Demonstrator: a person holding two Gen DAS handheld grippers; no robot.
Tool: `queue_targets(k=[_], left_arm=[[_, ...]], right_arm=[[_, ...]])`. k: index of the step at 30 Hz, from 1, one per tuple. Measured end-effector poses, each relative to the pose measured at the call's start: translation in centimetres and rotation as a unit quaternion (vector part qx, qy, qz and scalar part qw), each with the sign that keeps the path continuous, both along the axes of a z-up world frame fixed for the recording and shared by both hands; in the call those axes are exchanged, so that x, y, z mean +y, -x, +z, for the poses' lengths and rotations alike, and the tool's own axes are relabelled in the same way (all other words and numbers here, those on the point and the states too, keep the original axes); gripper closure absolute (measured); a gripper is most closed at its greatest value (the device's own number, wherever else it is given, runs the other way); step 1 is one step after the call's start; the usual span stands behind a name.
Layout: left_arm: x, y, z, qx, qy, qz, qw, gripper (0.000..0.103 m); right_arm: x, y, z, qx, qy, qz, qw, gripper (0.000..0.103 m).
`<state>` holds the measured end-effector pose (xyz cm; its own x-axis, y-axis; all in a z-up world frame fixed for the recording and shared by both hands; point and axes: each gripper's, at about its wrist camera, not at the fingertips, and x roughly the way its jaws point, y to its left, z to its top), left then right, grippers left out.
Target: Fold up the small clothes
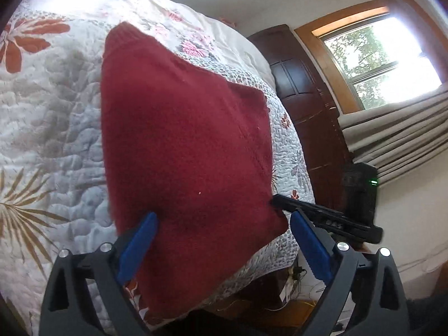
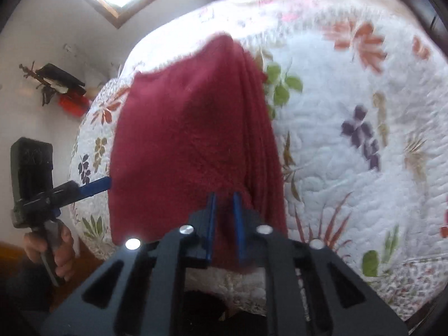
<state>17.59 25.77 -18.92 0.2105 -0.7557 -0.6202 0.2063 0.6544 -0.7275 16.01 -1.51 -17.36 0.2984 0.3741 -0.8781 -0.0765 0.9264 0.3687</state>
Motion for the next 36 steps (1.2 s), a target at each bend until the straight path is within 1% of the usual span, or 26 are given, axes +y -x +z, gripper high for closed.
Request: queue_targets(k=[1, 2, 3, 4, 6, 7, 9, 10, 12, 13, 14, 15, 16, 17, 19, 20, 21, 23, 26, 29, 31, 33, 36], left_arm=[[0.1, 0.0, 0.4, 0.000, -0.005, 0.000, 1.0000, 0.007], [0.3, 0.5, 1.2, 0.002, -0.012, 0.000, 0.9999, 0.005], [0.7, 0.8, 1.4, 0.002, -0.018, 0.002, 0.9998, 0.004], [0.9, 1.2, 1.9, 0.003, -0.027, 0.005, 0.9996, 0.004], [1.5, 3.4, 3.7, -0.005, -0.066, 0.016, 0.9977, 0.004], [1.6, 4.3, 4.4, -0.011, -0.079, 0.019, 0.9966, 0.004], [1.6, 7.1, 6.5, -0.033, -0.119, 0.034, 0.9917, 0.004], [1.8, 7.7, 7.3, -0.039, -0.134, 0.044, 0.9892, 0.004], [1.9, 10.5, 10.1, -0.069, -0.169, 0.090, 0.9791, 0.004], [2.1, 11.9, 11.6, -0.089, -0.177, 0.118, 0.9730, 0.004], [2.8, 12.9, 12.6, -0.100, -0.181, 0.138, 0.9686, 0.004], [2.5, 13.8, 13.9, -0.107, -0.189, 0.158, 0.9633, 0.004], [2.1, 14.2, 14.7, -0.108, -0.195, 0.169, 0.9600, 0.004], [1.6, 15.0, 15.9, -0.104, -0.200, 0.176, 0.9583, 0.004], [0.3, 16.5, 18.0, -0.101, -0.192, 0.172, 0.9608, 0.004], [-0.1, 16.7, 18.6, -0.102, -0.198, 0.168, 0.9603, 0.004], [-0.9, 17.3, 19.3, -0.102, -0.211, 0.166, 0.9579, 0.004], [-2.1, 18.6, 20.2, -0.098, -0.233, 0.168, 0.9528, 0.004], [-3.3, 20.5, 20.9, -0.096, -0.224, 0.181, 0.9528, 0.004], [-4.9, 21.8, 20.6, -0.089, -0.248, 0.176, 0.9485, 0.004], [-5.7, 22.5, 20.7, -0.085, -0.265, 0.170, 0.9453, 0.004], [-6.3, 23.1, 20.8, -0.084, -0.272, 0.165, 0.9442, 0.004], [-6.3, 23.7, 21.3, -0.095, -0.278, 0.156, 0.9429, 0.004]], right_arm=[[0.2, 0.7, 1.5, -0.014, 0.012, -0.006, 1.000, 0.050], [0.4, 1.4, 2.6, -0.025, 0.023, -0.013, 0.999, 0.037], [0.7, 2.3, 4.3, -0.039, 0.041, -0.021, 0.998, 0.020], [0.7, 2.6, 5.2, -0.046, 0.053, -0.025, 0.997, 0.012], [1.4, 4.4, 7.6, -0.053, 0.088, -0.034, 0.994, 0.010], [1.4, 4.9, 8.1, -0.050, 0.095, -0.035, 0.994, 0.008], [2.2, 6.0, 9.3, -0.041, 0.118, -0.037, 0.991, 0.007], [2.2, 6.5, 10.0, -0.046, 0.134, -0.034, 0.989, 0.007], [2.9, 7.2, 11.4, -0.069, 0.160, -0.024, 0.984, 0.007], [3.1, 7.7, 12.5, -0.090, 0.172, -0.018, 0.981, 0.006], [3.1, 8.2, 13.4, -0.102, 0.178, -0.015, 0.979, 0.005], [3.0, 8.9, 14.4, -0.115, 0.187, -0.016, 0.976, 0.005], [2.9, 9.6, 15.2, -0.124, 0.189, -0.017, 0.974, 0.005], [2.7, 10.2, 15.8, -0.134, 0.189, -0.018, 0.973, 0.004], [1.8, 11.7, 16.7, -0.147, 0.171, -0.015, 0.974, 0.003], [1.4, 12.4, 17.0, -0.148, 0.164, -0.012, 0.975, 0.003], [1.0, 13.0, 17.4, -0.150, 0.160, -0.012, 0.976, 0.003], [0.5, 14.3, 18.2, -0.156, 0.163, -0.009, 0.974, 0.003], [-0.6, 16.0, 19.3, -0.164, 0.170, -0.010, 0.972, 0.003], [-1.2, 17.4, 20.0, -0.158, 0.176, -0.011, 0.972, 0.003], [-1.3, 18.6, 20.6, -0.162, 0.178, -0.014, 0.971, 0.003], [-0.9, 19.6, 21.1, -0.166, 0.175, -0.017, 0.970, 0.003], [0.0, 20.2, 21.2, -0.166, 0.179, -0.019, 0.970, 0.003]])
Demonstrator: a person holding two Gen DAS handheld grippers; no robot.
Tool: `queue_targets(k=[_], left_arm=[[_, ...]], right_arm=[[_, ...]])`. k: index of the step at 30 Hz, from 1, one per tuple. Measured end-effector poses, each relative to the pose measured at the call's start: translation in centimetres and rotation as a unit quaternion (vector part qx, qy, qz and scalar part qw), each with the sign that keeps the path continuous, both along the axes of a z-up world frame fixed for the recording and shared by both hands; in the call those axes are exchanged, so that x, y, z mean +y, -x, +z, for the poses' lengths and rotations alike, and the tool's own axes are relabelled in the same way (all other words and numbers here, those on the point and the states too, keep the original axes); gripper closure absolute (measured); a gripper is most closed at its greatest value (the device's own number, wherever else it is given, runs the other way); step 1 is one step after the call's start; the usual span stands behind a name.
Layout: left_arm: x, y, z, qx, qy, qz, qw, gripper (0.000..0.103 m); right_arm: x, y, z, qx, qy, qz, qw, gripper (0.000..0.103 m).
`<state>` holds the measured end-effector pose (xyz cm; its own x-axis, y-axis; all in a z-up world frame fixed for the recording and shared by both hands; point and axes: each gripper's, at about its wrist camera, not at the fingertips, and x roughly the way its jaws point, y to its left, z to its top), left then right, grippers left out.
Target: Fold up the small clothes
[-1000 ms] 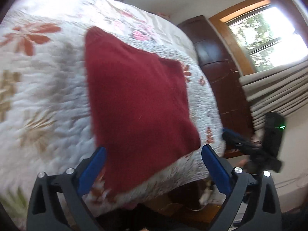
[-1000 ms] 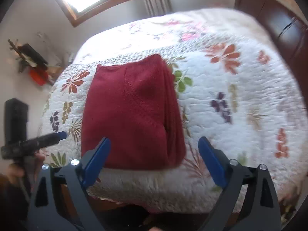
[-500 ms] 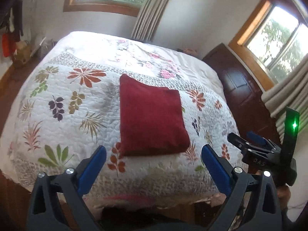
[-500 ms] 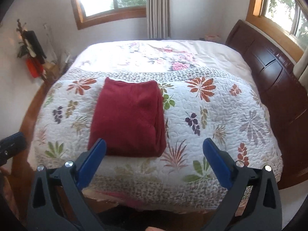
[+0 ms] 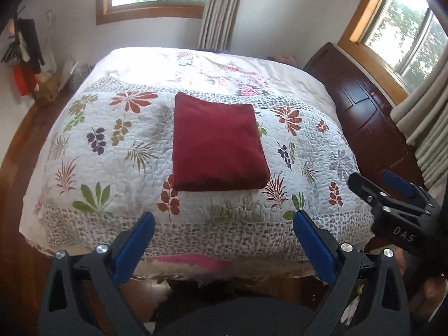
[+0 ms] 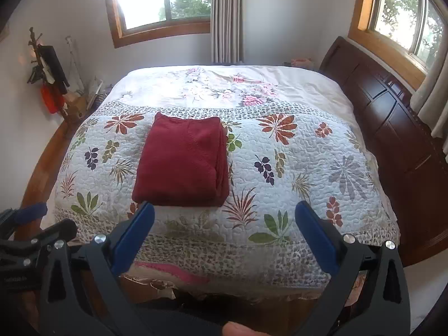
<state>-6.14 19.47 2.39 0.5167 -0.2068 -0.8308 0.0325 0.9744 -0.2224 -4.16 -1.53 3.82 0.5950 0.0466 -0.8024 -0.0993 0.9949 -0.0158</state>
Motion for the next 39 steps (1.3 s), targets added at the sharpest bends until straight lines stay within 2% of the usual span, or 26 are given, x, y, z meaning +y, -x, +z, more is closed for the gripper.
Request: queue_targets(k=[4, 15, 27, 39], left_arm=[[1.3, 0.7, 0.9, -0.017, -0.017, 0.001, 0.9997, 0.004], [4.8, 1.1, 0.3, -0.015, -0.007, -0.004, 0.9999, 0.004], [5.2, 0.6, -0.6, -0.002, -0.007, -0.022, 0.9997, 0.004], [5.2, 0.1, -0.8, -0.002, -0.003, -0.019, 0.9998, 0.004]], right_arm=[[2.1, 0.6, -0.2, 0.010, 0.006, 0.003, 1.000, 0.003], [5.9, 1.2, -0.4, 0.018, 0.030, 0.004, 0.999, 0.003], [6.2, 1.0, 0.0, -0.006, 0.039, -0.021, 0.999, 0.003], [6.2, 0.3, -0.4, 0.002, 0.032, -0.017, 0.999, 0.003]])
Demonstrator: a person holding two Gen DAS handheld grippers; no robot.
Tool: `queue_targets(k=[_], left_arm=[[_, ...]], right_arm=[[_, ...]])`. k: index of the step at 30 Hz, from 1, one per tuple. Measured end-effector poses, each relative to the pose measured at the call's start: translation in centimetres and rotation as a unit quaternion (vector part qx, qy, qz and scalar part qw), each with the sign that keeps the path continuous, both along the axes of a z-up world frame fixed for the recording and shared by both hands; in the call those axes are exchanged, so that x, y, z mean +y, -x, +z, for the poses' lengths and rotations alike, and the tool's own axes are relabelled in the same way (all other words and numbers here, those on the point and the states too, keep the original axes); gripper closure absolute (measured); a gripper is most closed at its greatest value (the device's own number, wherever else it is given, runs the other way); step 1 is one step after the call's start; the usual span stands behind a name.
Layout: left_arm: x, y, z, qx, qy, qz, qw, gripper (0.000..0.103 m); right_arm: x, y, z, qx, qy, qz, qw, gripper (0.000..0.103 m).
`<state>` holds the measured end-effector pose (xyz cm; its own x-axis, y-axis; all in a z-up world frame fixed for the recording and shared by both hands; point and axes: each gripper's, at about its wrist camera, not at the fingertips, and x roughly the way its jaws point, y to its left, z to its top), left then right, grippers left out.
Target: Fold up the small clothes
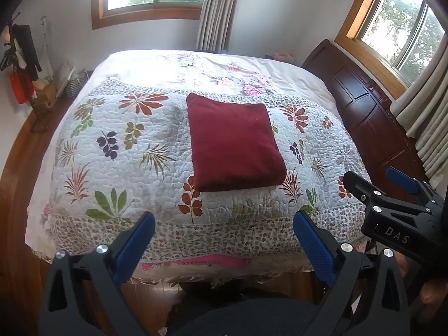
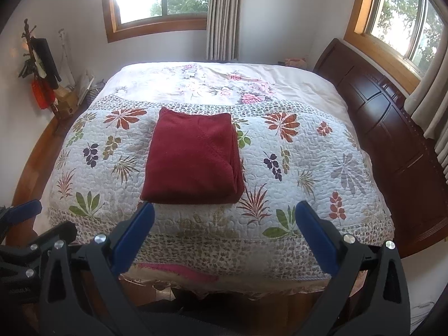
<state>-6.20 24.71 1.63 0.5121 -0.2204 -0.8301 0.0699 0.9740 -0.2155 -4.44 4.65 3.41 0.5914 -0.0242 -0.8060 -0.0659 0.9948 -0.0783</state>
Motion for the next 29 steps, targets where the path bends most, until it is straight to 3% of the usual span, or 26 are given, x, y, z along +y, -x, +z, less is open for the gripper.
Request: queue_targets(k=[29], left_arm=[[0.51, -0.41, -0.27, -0.003, -0.002, -0.001, 1.0000, 0.004]], right_arm=[[0.55, -1.05, -0.61, 0.023, -0.021, 0.007, 1.000, 0.003]])
